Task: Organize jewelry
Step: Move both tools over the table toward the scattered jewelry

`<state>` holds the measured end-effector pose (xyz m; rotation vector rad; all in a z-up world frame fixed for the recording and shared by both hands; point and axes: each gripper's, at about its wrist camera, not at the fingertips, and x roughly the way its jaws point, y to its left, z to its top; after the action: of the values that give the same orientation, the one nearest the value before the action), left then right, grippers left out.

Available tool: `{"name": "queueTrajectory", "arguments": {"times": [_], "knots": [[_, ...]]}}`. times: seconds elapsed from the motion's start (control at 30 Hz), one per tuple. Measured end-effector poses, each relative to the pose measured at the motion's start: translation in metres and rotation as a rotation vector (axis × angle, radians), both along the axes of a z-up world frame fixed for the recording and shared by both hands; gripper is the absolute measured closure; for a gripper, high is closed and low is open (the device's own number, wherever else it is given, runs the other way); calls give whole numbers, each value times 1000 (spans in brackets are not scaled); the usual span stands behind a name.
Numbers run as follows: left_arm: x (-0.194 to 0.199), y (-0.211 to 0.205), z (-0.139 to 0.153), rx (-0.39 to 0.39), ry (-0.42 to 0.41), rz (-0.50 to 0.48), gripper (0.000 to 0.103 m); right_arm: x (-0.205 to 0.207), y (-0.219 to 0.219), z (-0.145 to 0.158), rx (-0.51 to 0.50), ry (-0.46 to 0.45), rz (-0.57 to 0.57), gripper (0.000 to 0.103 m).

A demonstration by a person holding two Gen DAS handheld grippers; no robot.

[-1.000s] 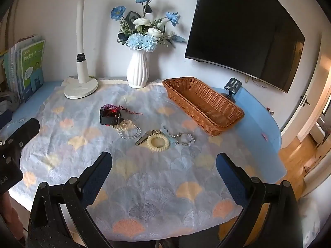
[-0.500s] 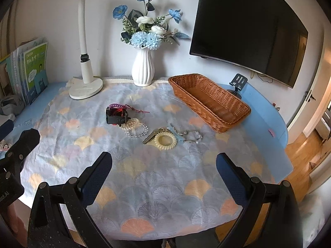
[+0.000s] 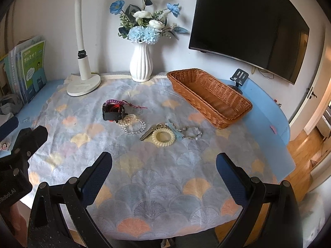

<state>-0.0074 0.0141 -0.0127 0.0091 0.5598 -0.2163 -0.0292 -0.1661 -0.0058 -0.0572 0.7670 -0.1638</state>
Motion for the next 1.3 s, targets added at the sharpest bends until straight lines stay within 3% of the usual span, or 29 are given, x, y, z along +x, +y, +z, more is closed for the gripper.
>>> {"name": "queueTrajectory", "arguments": {"times": [0.23, 0.4, 0.6, 0.83, 0.93, 1.0, 1.07, 1.13, 1.2, 1.3], "knots": [[-4, 6, -8, -22, 67, -2, 6, 2, -5, 0, 26, -6, 18, 2], [3, 18, -12, -93, 140, 11, 6, 1, -37, 7, 43, -49, -10, 2], [31, 14, -14, -112, 199, 7, 6, 17, -80, -6, 137, -31, -22, 2], [75, -12, -21, -89, 236, 0, 7, 32, -91, -15, 94, -43, 25, 4], [93, -17, -26, -85, 245, 8, 10, 40, -102, -20, 79, -40, 32, 10], [107, -21, -29, -75, 259, 0, 20, 46, -112, -27, 89, -30, 41, 14], [121, -25, -29, -25, 264, -19, 23, 53, -117, -34, 107, -16, 59, 15], [136, -31, -27, 40, 248, -67, 24, 62, -120, -44, 126, 7, 91, 24], [155, -34, -27, 83, 243, -164, 28, 72, -120, -56, 145, 49, 140, 46], [186, -33, -33, 108, 287, -273, 31, 85, -118, -69, 183, 93, 182, 55]]}}
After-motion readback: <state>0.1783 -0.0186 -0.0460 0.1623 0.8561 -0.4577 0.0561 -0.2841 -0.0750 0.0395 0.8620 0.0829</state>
